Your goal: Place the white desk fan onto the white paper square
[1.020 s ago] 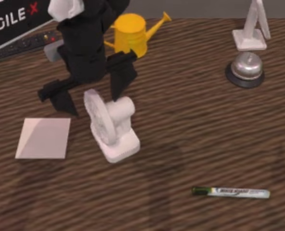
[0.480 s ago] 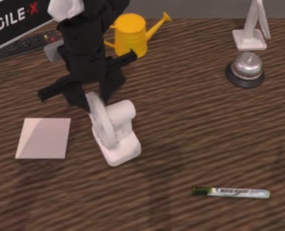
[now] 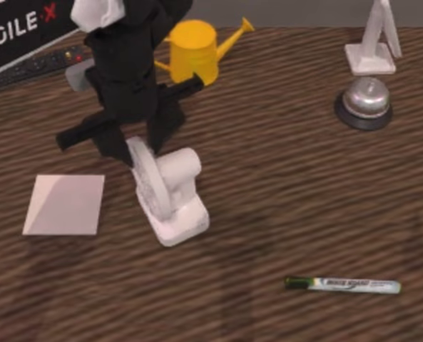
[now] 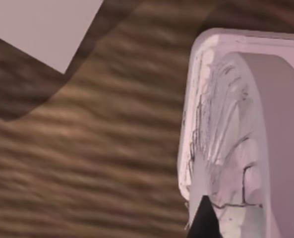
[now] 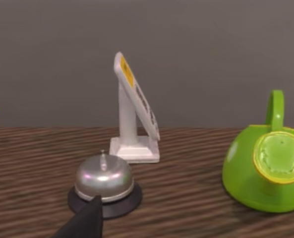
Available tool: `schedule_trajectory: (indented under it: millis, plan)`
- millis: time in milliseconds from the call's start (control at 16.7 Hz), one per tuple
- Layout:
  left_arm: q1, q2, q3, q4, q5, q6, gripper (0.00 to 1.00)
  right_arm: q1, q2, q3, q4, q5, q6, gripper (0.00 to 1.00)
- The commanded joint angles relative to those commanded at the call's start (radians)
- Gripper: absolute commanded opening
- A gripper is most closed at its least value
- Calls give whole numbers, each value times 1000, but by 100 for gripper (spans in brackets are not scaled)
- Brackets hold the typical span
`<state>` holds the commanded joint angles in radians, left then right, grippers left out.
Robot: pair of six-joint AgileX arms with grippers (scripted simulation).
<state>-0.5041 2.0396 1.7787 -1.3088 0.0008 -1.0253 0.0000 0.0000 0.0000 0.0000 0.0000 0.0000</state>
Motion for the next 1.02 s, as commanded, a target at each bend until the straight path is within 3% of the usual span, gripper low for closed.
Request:
schedule_trajectory:
  millis: [480,780,1020]
  plan:
    - [17,18,215,-197,0,-3,0,0,0,0,0,0,0,100]
    - [14,15,222,-205,0,-3,0,0,0,0,0,0,0,100]
    - [69,-10,172,-197,-2,-114,0,0,0,0,0,0,0,100]
